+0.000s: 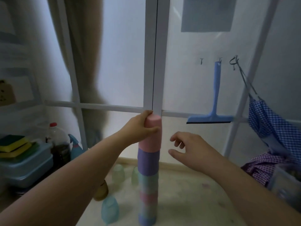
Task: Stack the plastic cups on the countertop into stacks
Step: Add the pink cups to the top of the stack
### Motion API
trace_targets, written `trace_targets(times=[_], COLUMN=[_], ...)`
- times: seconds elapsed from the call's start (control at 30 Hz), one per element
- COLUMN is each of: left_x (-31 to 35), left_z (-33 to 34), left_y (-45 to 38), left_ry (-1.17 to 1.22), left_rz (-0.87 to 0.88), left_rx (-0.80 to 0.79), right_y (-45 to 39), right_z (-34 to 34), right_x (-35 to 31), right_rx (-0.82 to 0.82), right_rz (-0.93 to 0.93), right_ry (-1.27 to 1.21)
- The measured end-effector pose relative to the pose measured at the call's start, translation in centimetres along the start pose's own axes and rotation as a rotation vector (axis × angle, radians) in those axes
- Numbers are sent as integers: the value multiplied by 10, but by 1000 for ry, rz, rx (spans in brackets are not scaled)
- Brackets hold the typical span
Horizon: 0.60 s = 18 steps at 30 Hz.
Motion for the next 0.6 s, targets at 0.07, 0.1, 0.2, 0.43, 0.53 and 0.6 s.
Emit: trace_targets(times=[0.07,0.1,0.2,0.43,0.53,0.6], left_x=[0,0,-3,-51,-101,-139], left_z=[0,-1,-8,-47,-57,-63], left_y=[1,2,10,58,85,102], left_ry=[0,-6,-39,-207,-261,-273], left_rz=[7,12,47,-3,-149,-246], left_rx=[7,14,39,144,108,82], right_y=[-4,-5,-10,-33,-49,-60], right_z=[2,3,4,46,94,133], right_x=[-3,-5,-11,-63,-88,-99], right_rx=[-9,-10,-11,-92,-197,-263], right_rz=[-10,-18,-45,-180,-239,-252], right_ry=[-10,-13,-19,-105,-118,-89])
Point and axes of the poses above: each hand's wrist, its own y-axis away from the middle knuckle, its own z-axis out of the palm, x = y × z, the point moved 3 cm from there along -y, towards the middle knuckle, and after that the axes turned 3 degrees about -x, right-handed, at the moved point
